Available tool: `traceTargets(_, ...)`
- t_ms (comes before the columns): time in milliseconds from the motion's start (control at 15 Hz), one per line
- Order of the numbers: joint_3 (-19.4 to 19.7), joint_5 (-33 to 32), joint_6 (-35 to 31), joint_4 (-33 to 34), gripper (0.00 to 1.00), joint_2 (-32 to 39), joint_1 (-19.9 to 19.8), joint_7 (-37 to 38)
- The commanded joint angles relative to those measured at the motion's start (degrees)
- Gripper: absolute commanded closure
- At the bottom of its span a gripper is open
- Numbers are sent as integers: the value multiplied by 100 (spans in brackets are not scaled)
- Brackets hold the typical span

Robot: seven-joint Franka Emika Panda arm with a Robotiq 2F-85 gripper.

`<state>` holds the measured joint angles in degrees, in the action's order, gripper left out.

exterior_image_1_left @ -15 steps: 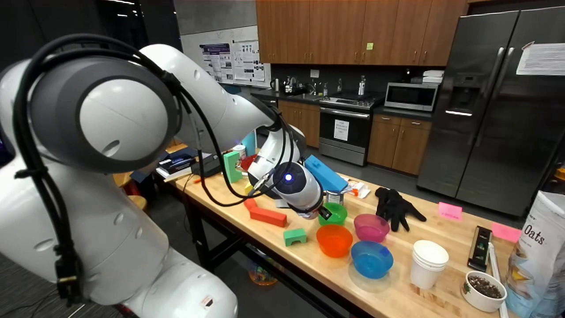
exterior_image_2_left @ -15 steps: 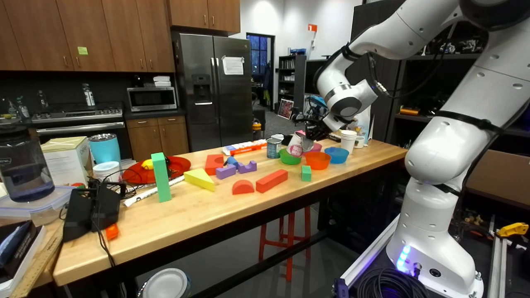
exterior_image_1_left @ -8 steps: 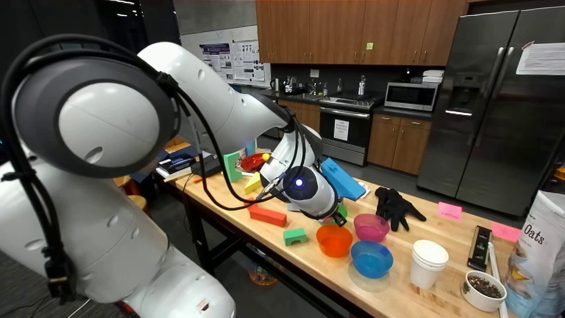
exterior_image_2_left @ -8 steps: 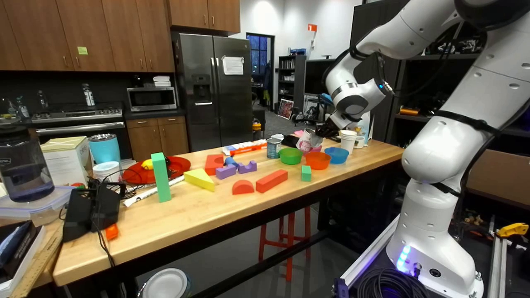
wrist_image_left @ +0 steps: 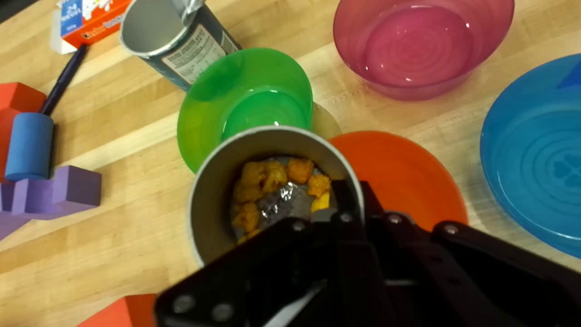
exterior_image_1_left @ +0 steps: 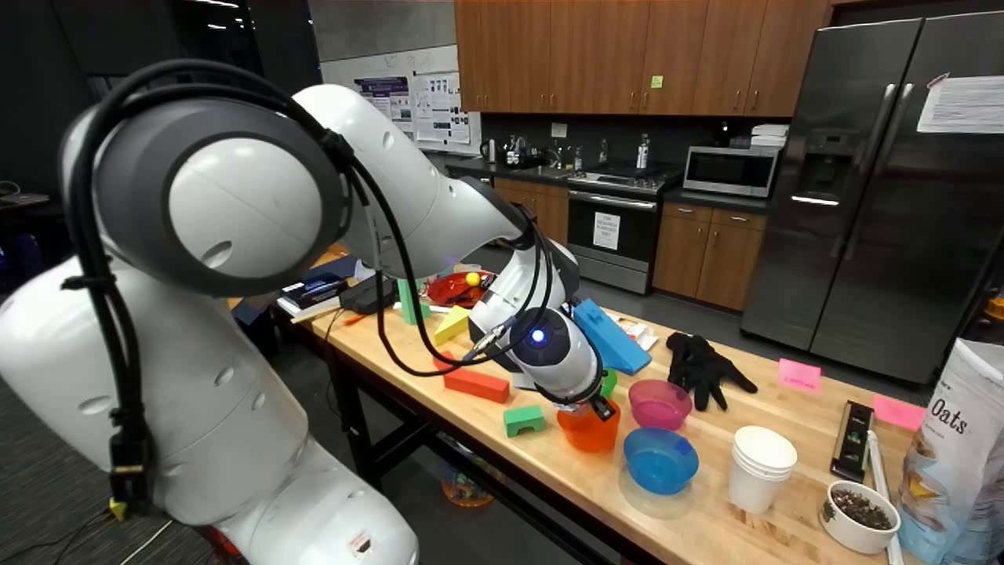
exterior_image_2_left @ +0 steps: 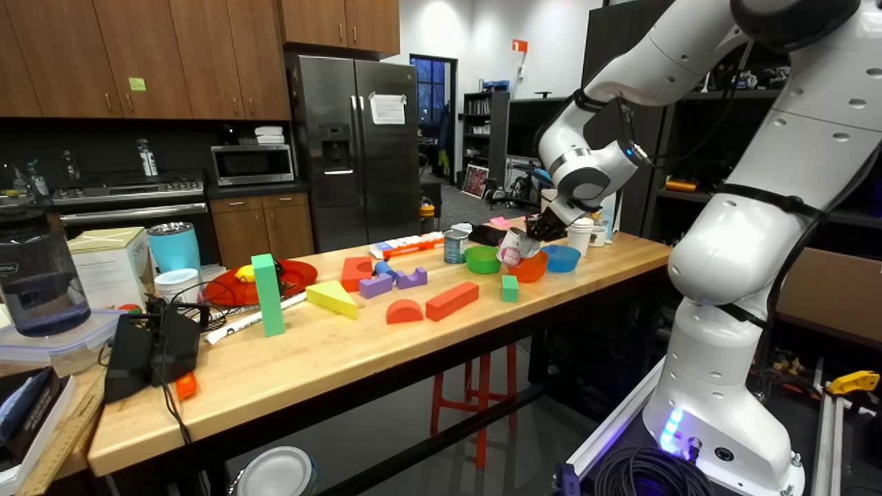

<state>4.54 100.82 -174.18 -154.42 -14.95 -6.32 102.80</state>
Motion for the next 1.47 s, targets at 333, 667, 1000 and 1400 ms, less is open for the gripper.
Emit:
traceTargets(333,116,173,-236,-143,99,123,-59,272)
traceTargets(667,147,255,-202,-218,99,210,-56,334)
traceTargets(1000,119,271,-187,-157,70,249,-23,325)
traceTargets(1400,62,228,-268,-161,39,239,26,328)
